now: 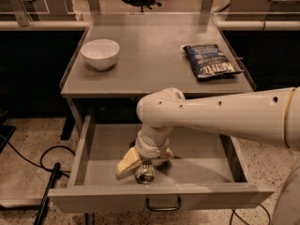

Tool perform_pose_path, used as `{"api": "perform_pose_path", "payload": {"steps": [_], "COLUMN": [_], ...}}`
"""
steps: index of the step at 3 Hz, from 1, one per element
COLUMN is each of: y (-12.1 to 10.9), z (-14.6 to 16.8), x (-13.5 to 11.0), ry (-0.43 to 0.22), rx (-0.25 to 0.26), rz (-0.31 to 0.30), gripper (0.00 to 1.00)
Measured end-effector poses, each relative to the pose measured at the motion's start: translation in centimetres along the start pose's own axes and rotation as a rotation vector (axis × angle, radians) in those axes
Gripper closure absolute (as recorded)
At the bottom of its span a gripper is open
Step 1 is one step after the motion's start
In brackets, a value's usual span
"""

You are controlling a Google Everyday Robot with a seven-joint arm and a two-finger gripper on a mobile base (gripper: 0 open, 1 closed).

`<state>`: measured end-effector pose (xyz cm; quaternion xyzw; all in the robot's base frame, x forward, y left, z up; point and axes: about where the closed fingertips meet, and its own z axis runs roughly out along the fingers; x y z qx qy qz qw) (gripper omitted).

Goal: Place 7up can into top drawer

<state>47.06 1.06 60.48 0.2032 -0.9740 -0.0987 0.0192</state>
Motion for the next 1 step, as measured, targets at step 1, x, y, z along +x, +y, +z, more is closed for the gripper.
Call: {"api": "perform_pose_path", "payload": {"steps": [1], "y": [0.00], "z": [0.00], "x": [0.00], "ry": [0.000], "rx": [0.000], "rz": [0.000], "gripper": [0.00]}}
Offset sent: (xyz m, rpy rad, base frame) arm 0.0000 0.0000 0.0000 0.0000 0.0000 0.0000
